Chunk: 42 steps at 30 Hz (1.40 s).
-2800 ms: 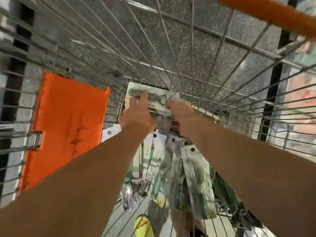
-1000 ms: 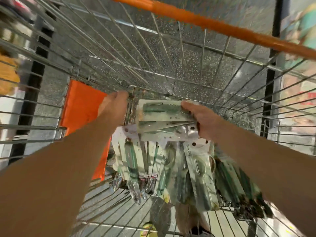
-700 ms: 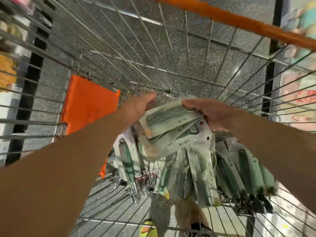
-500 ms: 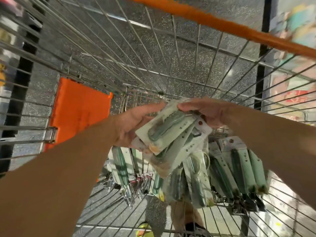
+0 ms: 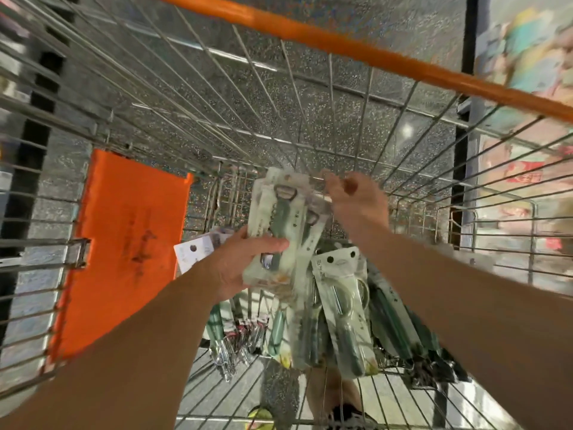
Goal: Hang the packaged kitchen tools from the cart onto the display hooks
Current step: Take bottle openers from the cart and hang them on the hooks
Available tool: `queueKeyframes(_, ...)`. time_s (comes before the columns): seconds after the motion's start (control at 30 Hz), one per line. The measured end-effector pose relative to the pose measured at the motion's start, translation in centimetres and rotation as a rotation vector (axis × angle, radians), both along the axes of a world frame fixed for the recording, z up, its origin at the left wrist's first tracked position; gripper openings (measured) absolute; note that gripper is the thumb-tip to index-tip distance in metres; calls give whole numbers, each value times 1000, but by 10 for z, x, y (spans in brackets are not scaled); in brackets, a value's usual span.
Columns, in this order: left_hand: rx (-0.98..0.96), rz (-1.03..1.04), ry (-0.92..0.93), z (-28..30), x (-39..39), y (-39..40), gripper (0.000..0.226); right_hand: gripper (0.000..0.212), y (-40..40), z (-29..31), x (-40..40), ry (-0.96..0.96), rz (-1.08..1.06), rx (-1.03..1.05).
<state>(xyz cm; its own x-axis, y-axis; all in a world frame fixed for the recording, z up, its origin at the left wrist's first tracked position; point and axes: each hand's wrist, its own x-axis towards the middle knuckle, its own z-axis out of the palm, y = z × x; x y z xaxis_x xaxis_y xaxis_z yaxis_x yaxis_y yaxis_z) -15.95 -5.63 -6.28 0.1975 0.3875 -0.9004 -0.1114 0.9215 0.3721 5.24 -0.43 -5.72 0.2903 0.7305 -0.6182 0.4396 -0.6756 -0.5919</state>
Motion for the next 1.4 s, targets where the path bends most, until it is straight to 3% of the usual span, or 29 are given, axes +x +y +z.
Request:
queueKeyframes(0.07,30,53,7,6,7,-8,120,34,-22,4,-12,41,-94,2)
queueKeyframes(0.17,57,105,40,10,14,-16,88,46,-46,12,-39,164,70,-96)
queueKeyframes(0.3,100,68,44,12,14,-22,101,62,-39,17,-53,174,168,-158)
queueKeyframes(0.43,213,45,98,25,16,-28,51,134,-36,26,-63,210,184,-159)
queueKeyframes(0.47,250,40,97,29,17,-30,46,138,-39,27,-64,222,173,-137)
queueKeyframes(0.5,296,26,84,37,19,-32,41,132,-42,31,-63,243,158,-118)
queueKeyframes(0.6,391,-9,89,67,22,-39,25,84,-54,58,-61,313,67,-31)
queueKeyframes(0.73,339,-75,21,101,10,-55,36,62,-75,91,-65,420,-69,63)
queueKeyframes(0.77,294,-88,-5,113,7,-60,19,55,-80,100,-67,451,-98,76)
queueKeyframes(0.8,254,-130,-5,125,4,-63,24,50,-85,112,-69,483,-128,87)
queueKeyframes(0.83,258,-163,16,136,2,-66,51,46,-91,124,-71,510,-151,100)
queueKeyframes(0.87,277,-180,53,146,0,-70,67,44,-97,137,-73,518,-170,132)
queueKeyframes(0.9,319,-202,62,161,0,-73,67,42,-104,151,-74,518,-185,175)
queueKeyframes(0.97,358,-215,20,192,-1,-82,38,39,-118,182,-75,558,-211,264)
queueKeyframes(1.0,362,-208,1,204,-2,-85,34,37,-126,199,-74,585,-213,303)
queueKeyframes(1.1,449,-181,12,237,-2,-92,87,34,-149,246,-72,615,-187,395)
queueKeyframes(1.13,508,-180,14,254,0,-96,88,38,-155,263,-71,623,-194,422)
queueKeyframes(1.23,666,-159,-39,301,9,-109,57,60,-171,314,-66,555,-218,509)
queueKeyframes(1.3,753,-139,-70,330,17,-114,55,79,-184,348,-59,467,-207,580)
queueKeyframes(1.37,855,-134,-96,360,28,-119,59,76,-204,382,-50,369,-181,621)
queueKeyframes(1.4,911,-147,-113,374,36,-123,60,64,-215,397,-44,333,-171,639)
